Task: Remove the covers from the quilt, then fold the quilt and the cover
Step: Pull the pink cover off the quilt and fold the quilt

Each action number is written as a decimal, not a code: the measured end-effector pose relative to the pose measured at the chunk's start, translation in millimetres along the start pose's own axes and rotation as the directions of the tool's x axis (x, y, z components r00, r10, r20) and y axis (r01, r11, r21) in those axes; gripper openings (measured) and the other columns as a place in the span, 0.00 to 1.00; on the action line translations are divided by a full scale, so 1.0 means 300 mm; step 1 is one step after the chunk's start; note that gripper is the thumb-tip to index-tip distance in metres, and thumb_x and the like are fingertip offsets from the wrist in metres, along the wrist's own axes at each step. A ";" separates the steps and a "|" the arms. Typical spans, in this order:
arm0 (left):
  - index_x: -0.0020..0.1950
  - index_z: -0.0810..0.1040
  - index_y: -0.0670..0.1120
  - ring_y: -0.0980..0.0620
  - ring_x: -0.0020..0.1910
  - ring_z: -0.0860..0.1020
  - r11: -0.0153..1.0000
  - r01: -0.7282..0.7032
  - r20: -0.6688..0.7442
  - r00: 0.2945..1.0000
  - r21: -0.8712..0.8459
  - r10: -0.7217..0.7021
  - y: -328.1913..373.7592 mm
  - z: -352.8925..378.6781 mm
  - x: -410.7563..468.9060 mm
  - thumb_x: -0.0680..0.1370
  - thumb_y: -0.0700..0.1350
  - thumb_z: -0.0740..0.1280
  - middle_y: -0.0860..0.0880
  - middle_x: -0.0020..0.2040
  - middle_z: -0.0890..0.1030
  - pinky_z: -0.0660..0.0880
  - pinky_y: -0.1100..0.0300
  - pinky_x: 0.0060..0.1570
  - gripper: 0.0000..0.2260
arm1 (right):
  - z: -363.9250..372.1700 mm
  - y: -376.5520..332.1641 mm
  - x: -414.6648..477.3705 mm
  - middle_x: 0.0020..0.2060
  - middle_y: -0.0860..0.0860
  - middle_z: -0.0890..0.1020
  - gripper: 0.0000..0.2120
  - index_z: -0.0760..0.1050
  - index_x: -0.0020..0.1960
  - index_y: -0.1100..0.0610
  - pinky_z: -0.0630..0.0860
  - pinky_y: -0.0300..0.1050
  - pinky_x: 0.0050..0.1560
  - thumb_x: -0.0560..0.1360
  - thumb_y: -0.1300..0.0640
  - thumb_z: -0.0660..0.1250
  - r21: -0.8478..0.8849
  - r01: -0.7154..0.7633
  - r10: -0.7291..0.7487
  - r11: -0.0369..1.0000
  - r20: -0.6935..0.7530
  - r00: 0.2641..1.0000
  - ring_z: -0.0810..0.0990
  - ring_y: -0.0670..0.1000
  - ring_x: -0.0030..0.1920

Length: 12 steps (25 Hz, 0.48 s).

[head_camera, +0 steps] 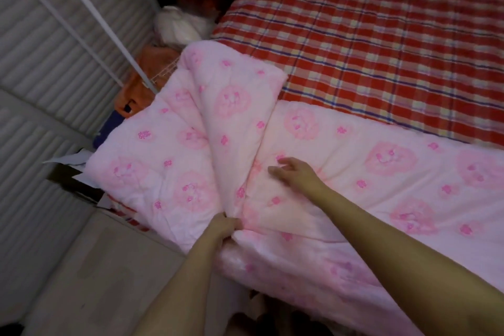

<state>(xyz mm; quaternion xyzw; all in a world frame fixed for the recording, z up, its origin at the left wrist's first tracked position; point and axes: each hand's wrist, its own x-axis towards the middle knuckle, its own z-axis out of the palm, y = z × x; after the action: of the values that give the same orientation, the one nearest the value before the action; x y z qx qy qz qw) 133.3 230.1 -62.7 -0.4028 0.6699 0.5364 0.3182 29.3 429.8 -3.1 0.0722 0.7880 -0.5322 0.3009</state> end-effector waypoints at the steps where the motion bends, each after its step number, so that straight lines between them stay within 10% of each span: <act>1: 0.55 0.78 0.33 0.45 0.37 0.79 0.998 0.009 0.071 0.997 0.067 -0.013 0.010 -0.035 -0.002 0.59 0.41 0.71 0.40 0.39 0.81 0.77 0.53 0.37 0.25 | 0.005 -0.064 0.066 0.45 0.52 0.79 0.24 0.69 0.60 0.51 0.76 0.42 0.47 0.70 0.43 0.72 0.153 -0.036 0.037 0.988 0.000 0.999 0.77 0.48 0.41; 4: 0.51 0.79 0.41 0.53 0.30 0.75 0.957 0.022 0.278 0.955 0.289 -0.106 0.065 -0.151 0.004 0.65 0.43 0.74 0.47 0.34 0.79 0.71 0.60 0.32 0.17 | 0.050 -0.203 0.237 0.40 0.52 0.80 0.24 0.66 0.55 0.53 0.76 0.38 0.32 0.69 0.46 0.74 0.405 -0.104 0.103 0.909 0.023 0.994 0.79 0.45 0.33; 6: 0.56 0.77 0.47 0.55 0.37 0.76 0.930 -0.055 0.356 0.931 0.364 -0.085 0.140 -0.271 0.010 0.69 0.49 0.74 0.50 0.42 0.80 0.69 0.63 0.35 0.17 | 0.106 -0.286 0.307 0.53 0.57 0.82 0.25 0.69 0.62 0.60 0.82 0.45 0.42 0.70 0.55 0.74 0.492 -0.037 0.066 0.870 -0.042 0.997 0.83 0.51 0.45; 9: 0.60 0.74 0.52 0.53 0.48 0.75 0.988 -0.132 0.246 0.963 0.074 0.111 0.293 -0.533 0.029 0.69 0.61 0.70 0.51 0.52 0.77 0.73 0.58 0.45 0.23 | 0.250 -0.508 0.320 0.67 0.48 0.70 0.35 0.61 0.73 0.57 0.68 0.45 0.66 0.70 0.62 0.71 0.225 0.273 -0.248 0.935 -0.134 0.960 0.71 0.47 0.64; 12: 0.68 0.69 0.50 0.43 0.63 0.73 0.927 -0.169 0.085 0.974 -0.336 0.208 0.411 -0.846 0.029 0.73 0.67 0.57 0.47 0.64 0.75 0.73 0.44 0.57 0.29 | 0.575 -0.698 0.205 0.69 0.43 0.64 0.36 0.55 0.76 0.54 0.61 0.36 0.69 0.73 0.63 0.67 -0.108 0.580 -0.555 0.807 0.196 0.808 0.63 0.42 0.68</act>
<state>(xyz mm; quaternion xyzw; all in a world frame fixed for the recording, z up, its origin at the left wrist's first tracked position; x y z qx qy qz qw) 22.0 -6.8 43.3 -0.3511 0.5873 0.6909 0.2333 -42.8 176.3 86.1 -0.2334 0.7883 -0.5358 0.1926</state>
